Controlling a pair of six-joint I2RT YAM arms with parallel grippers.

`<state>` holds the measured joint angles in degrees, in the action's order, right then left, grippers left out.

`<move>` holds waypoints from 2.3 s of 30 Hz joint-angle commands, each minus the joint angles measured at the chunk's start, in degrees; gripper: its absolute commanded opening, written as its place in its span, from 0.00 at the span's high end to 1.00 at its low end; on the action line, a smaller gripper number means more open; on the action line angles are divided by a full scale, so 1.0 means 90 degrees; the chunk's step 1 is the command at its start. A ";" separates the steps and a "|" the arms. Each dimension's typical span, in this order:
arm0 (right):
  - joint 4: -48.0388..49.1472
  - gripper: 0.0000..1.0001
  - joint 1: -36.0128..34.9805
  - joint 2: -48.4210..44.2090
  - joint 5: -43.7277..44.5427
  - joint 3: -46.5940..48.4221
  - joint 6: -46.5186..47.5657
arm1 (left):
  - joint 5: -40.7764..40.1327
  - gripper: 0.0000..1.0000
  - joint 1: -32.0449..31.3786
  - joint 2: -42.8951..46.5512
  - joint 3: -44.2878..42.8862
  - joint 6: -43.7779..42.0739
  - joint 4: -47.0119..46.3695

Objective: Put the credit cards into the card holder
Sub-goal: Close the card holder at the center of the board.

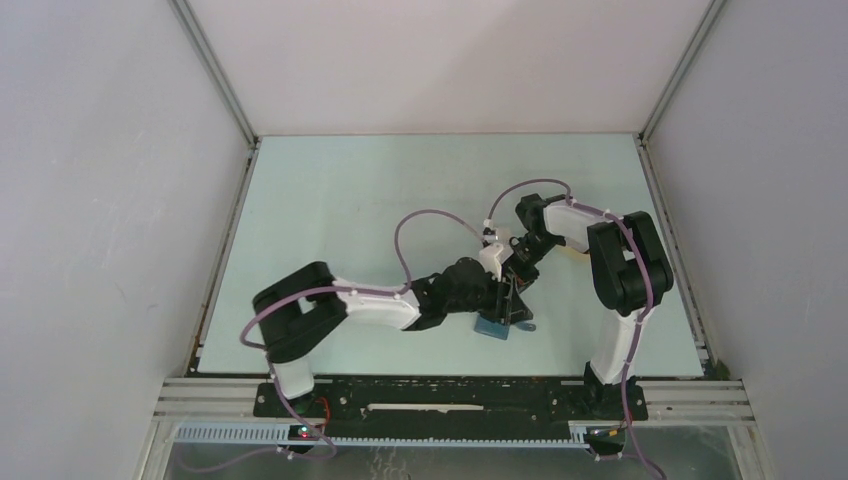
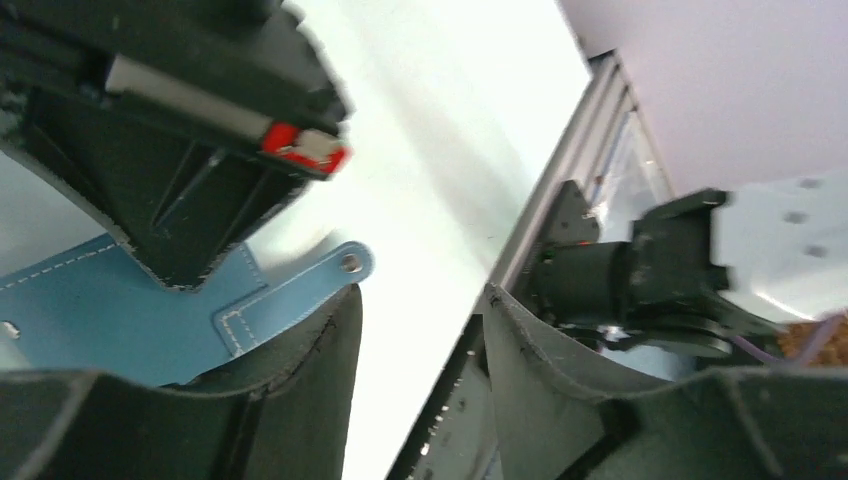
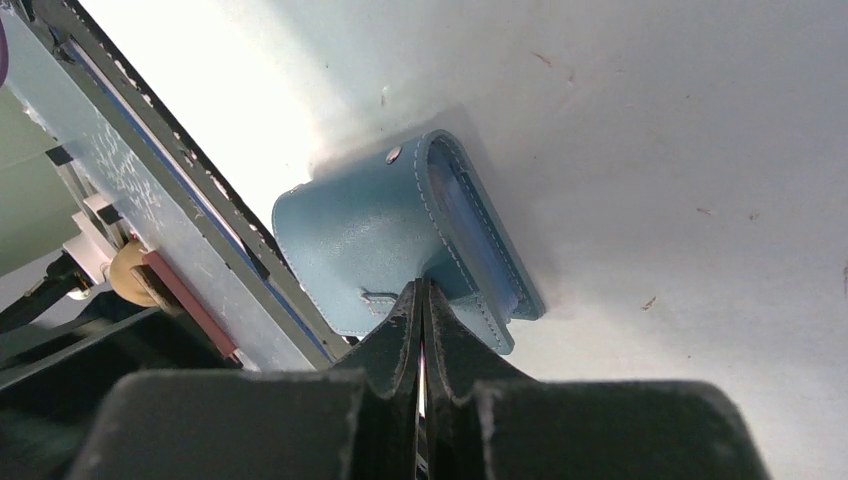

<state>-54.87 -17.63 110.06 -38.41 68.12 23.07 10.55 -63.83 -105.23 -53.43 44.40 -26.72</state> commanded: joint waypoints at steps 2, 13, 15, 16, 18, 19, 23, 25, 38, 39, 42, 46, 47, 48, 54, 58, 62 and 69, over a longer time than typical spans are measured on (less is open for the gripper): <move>0.0188 0.94 -0.0043 0.0014 0.0625 0.0069 0.0032 | -0.0283 0.44 -0.0027 0.1435 0.0596 -0.0584 -0.0013; 0.0102 0.93 -0.0043 -0.0100 0.0690 0.0054 0.0244 | -0.1083 0.14 0.0246 0.2513 0.2482 -0.0512 -0.0080; 0.0116 0.93 -0.0058 -0.0100 0.0741 0.0037 0.0251 | -0.0864 0.12 0.0355 0.2313 0.2588 -0.0288 -0.0374; 0.0118 0.93 -0.0063 -0.0100 0.0762 0.0030 0.0247 | -0.0772 0.11 0.0406 0.2193 0.2596 -0.0172 -0.0469; 0.0123 0.93 -0.0074 -0.0086 0.0772 0.0027 0.0249 | -0.0632 0.11 0.0481 0.1951 0.2550 0.0037 -0.0571; 0.0123 0.93 -0.0075 -0.0082 0.0779 0.0020 0.0244 | -0.0583 0.11 0.0510 0.1782 0.2488 0.0131 -0.0584; 0.0114 0.93 -0.0082 -0.0045 0.0801 0.0025 0.0259 | -0.0366 0.10 0.0641 0.1334 0.2414 0.0577 -0.0706; 0.0099 0.93 -0.0082 -0.0019 0.0812 0.0022 0.0262 | -0.0234 0.10 0.0697 0.1119 0.2410 0.0818 -0.0847; -0.0074 0.94 -0.0117 -0.0099 0.0850 -0.0002 0.0335 | 0.0408 0.22 0.0735 -0.0288 0.2195 0.1635 -0.1465; -0.0075 0.94 -0.0121 -0.0101 0.0850 -0.0006 0.0333 | 0.0392 0.25 0.0735 -0.0377 0.2160 0.1609 -0.1431; -0.0084 0.94 -0.0131 -0.0091 0.0852 -0.0009 0.0335 | 0.0327 0.36 0.0735 -0.0592 0.2086 0.1600 -0.1392; -0.0082 0.94 -0.0141 -0.0082 0.0855 -0.0009 0.0346 | 0.0251 0.53 0.0735 -0.0768 0.2010 0.1599 -0.1390; -0.0092 0.94 -0.0148 -0.0081 0.0846 -0.0004 0.0347 | 0.0223 0.57 0.0736 -0.0773 0.1988 0.1595 -0.1388; -0.0093 0.94 -0.0153 -0.0089 0.0840 -0.0009 0.0344 | 0.0194 0.63 0.0740 -0.0778 0.1982 0.1586 -0.1387; -0.0130 0.94 -0.0100 -0.0316 0.0553 -0.0010 0.0429 | 0.0127 0.84 0.0735 -0.0718 0.1914 0.1441 -0.1362; -0.0205 0.92 0.0072 -0.0814 0.0030 -0.0004 0.0643 | 0.0086 0.89 0.0735 -0.0567 0.1946 0.1224 -0.1366; -0.0311 0.87 0.0340 -0.1505 -0.0621 -0.0006 0.1008 | -0.0068 0.92 0.0699 -0.0242 0.1981 0.0808 -0.1306; 0.0067 0.70 0.0921 -0.3418 -0.1437 -0.0425 0.1874 | -0.0690 0.92 0.0462 0.0497 0.1912 -0.0366 -0.0768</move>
<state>-57.21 -11.46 89.86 -45.17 67.35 33.52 10.94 -58.35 -104.99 -35.70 52.40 -41.69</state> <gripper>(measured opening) 0.242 0.176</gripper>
